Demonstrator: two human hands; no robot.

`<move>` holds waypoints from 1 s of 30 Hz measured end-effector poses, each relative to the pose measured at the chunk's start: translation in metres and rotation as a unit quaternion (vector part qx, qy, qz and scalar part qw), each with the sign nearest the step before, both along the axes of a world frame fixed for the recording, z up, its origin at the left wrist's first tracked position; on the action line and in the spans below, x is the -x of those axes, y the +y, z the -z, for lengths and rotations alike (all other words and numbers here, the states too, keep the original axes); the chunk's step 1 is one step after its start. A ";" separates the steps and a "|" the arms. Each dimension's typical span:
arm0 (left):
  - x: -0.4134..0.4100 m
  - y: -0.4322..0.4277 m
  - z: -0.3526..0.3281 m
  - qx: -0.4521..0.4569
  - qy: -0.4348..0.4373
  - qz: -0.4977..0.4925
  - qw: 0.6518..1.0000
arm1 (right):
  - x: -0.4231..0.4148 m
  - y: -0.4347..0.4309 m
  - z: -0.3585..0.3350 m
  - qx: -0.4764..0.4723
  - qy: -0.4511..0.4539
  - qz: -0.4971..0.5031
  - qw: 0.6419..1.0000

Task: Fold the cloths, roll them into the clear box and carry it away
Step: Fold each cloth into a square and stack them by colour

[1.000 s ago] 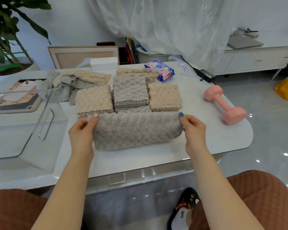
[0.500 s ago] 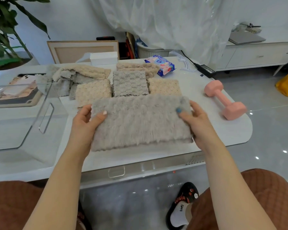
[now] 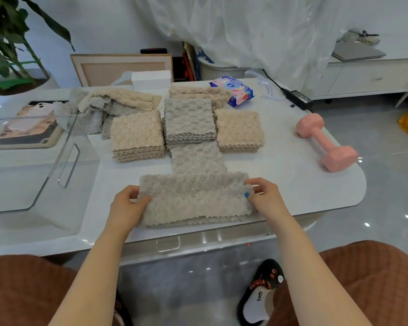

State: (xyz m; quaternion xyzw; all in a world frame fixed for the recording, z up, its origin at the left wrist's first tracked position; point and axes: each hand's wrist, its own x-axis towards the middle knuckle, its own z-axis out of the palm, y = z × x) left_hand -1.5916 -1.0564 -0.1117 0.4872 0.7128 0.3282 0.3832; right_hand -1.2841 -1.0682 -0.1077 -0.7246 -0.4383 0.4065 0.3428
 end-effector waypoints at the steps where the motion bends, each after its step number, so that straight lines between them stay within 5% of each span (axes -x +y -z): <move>1: -0.001 -0.001 0.001 0.017 0.021 0.013 1.000 | -0.001 0.000 0.001 0.016 -0.004 -0.009 1.000; 12: -0.003 -0.006 -0.011 0.101 0.072 0.055 0.991 | -0.002 -0.006 -0.012 0.167 -0.115 -0.034 0.979; 21: 0.002 -0.014 -0.013 0.185 0.249 0.115 0.944 | -0.015 -0.014 -0.013 0.199 -0.162 -0.078 0.963; 30: 0.010 -0.021 -0.006 0.109 0.203 0.029 0.973 | -0.014 -0.024 -0.017 0.209 -0.135 -0.093 0.964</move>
